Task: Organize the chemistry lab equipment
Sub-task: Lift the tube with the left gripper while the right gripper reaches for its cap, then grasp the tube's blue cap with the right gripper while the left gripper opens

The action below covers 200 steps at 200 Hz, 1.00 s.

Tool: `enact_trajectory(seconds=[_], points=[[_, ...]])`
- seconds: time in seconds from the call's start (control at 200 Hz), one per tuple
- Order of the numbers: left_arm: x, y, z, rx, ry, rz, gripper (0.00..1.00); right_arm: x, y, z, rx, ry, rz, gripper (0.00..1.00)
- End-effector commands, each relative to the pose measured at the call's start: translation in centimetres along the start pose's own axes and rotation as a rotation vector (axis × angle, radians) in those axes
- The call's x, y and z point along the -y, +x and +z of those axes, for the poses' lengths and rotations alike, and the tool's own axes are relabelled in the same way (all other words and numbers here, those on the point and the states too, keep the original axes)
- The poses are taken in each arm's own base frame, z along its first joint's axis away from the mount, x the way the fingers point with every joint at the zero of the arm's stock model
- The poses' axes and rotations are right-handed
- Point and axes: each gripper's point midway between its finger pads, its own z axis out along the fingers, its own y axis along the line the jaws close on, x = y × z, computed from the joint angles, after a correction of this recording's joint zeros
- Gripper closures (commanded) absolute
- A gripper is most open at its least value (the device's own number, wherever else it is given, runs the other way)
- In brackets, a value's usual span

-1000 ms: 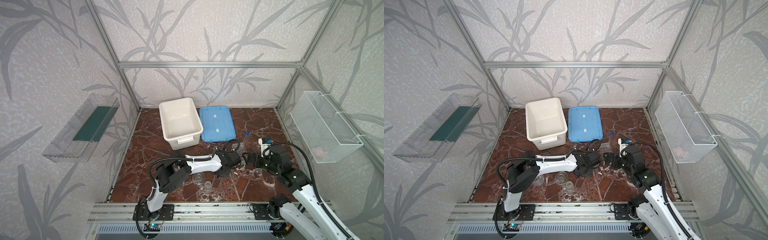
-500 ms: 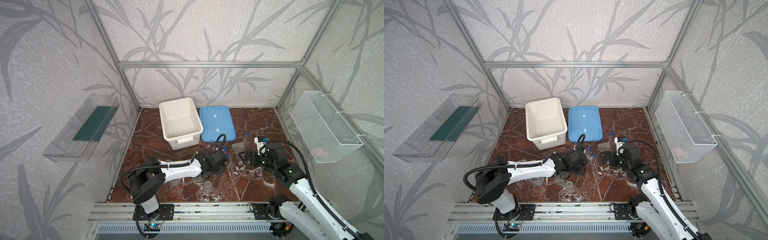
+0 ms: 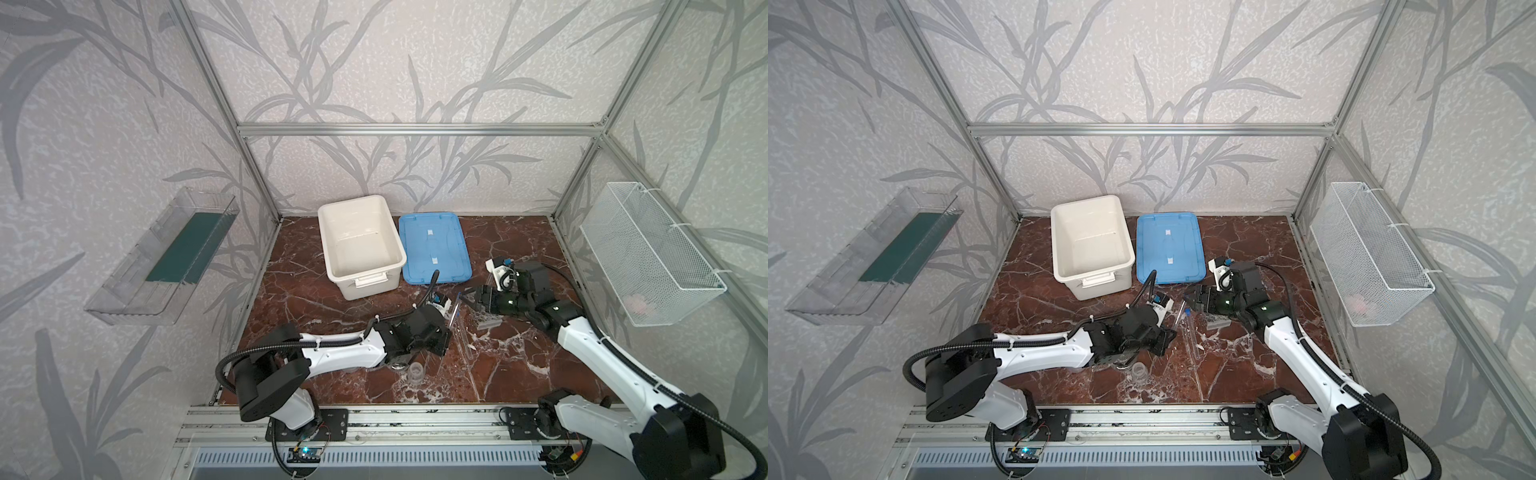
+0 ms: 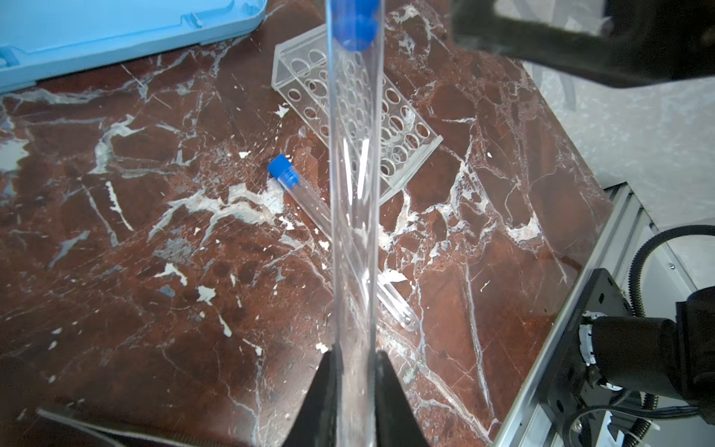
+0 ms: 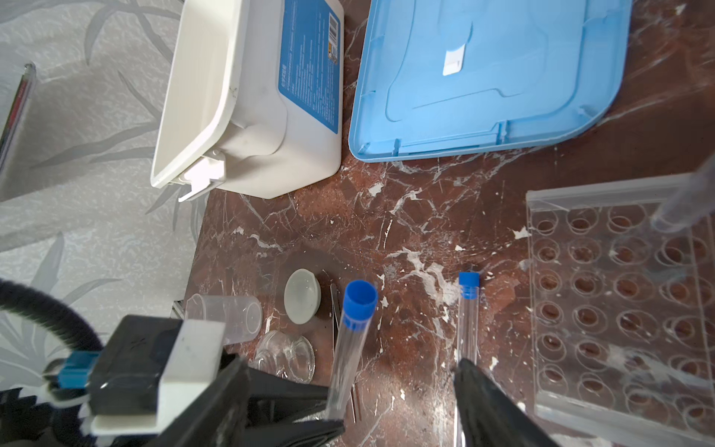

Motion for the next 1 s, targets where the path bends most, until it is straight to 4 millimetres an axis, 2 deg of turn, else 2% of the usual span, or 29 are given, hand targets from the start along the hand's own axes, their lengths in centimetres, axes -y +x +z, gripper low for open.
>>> enact_trajectory(seconds=[0.0,0.105,0.185,0.37,0.55,0.765,0.995], points=[[1.0,-1.3,-0.9,0.052,0.041,0.018,0.82,-1.6,-1.1,0.4,0.003,-0.072,-0.017,0.22],[1.4,-1.4,-1.0,0.055,0.054,0.019,0.82,-1.7,-1.2,0.9,0.0,-0.089,-0.013,0.27],[1.4,-1.5,-0.9,0.054,0.054,0.021,0.82,-1.6,-1.2,1.2,0.0,-0.093,-0.009,0.37],[1.6,-1.4,-0.9,0.05,0.059,0.025,0.82,-1.6,-1.3,1.5,0.002,-0.106,0.0,0.49],[1.7,-1.8,-1.2,0.065,0.064,0.023,0.82,-1.1,-1.1,1.9,-0.007,-0.094,0.01,0.56],[1.8,-1.8,-1.2,0.064,0.067,0.025,0.82,-1.4,-1.0,2.3,-0.017,-0.123,0.015,0.67],[1.9,-1.9,-1.0,0.061,0.066,0.025,0.82,-1.0,-0.2,2.3,-0.033,-0.112,0.019,0.77]])
